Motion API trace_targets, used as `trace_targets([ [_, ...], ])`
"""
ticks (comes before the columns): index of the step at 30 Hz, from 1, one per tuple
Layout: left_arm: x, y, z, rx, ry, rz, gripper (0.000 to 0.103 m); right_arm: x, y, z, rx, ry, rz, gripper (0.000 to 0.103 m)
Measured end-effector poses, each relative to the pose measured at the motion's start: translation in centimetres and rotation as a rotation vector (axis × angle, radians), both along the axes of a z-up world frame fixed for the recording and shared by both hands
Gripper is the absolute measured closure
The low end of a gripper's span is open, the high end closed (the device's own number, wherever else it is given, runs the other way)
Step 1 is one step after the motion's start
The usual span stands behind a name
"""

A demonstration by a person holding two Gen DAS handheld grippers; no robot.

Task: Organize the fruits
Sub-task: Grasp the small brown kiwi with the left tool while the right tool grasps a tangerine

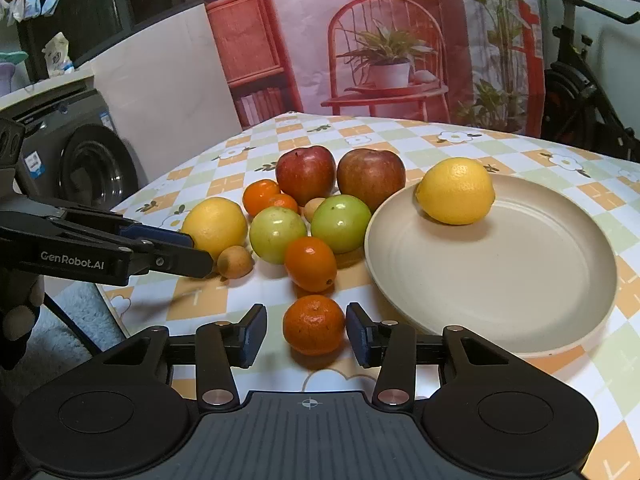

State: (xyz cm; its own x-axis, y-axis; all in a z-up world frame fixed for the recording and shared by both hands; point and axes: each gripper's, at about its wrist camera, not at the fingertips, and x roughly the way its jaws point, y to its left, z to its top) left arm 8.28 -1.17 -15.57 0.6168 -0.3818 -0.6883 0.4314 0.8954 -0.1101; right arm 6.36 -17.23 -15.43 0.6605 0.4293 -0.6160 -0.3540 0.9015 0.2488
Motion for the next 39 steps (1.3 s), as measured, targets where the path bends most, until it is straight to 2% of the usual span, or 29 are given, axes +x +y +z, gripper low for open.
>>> trace_targets([
  [9, 0.2, -0.2, -0.5, 0.018, 0.013, 0.005, 0.064, 0.3, -0.3, -0.5, 0.023, 0.016, -0.018, 0.065],
  [12, 0.2, -0.4, -0.6, 0.029, 0.008, 0.002, 0.064, 0.4, -0.4, -0.7, 0.029, 0.017, -0.024, 0.070],
  [17, 0.3, -0.8, -0.9, 0.065, -0.009, 0.006, 0.063, 0.4, -0.6, -0.8, 0.037, 0.015, -0.026, 0.071],
  [31, 1.4, -1.2, -1.6, 0.099, -0.021, -0.003, 0.066, 0.3, -0.6, -0.8, 0.045, 0.018, -0.029, 0.071],
  [38, 2.1, -1.4, -1.9, 0.090, -0.017, -0.006, 0.067, 0.3, -0.6, -0.8, 0.046, 0.018, -0.029, 0.071],
  [39, 2.1, -1.5, -1.9, 0.090, -0.015, -0.012, 0.071, 0.3, -0.6, -0.8, 0.046, 0.018, -0.029, 0.071],
])
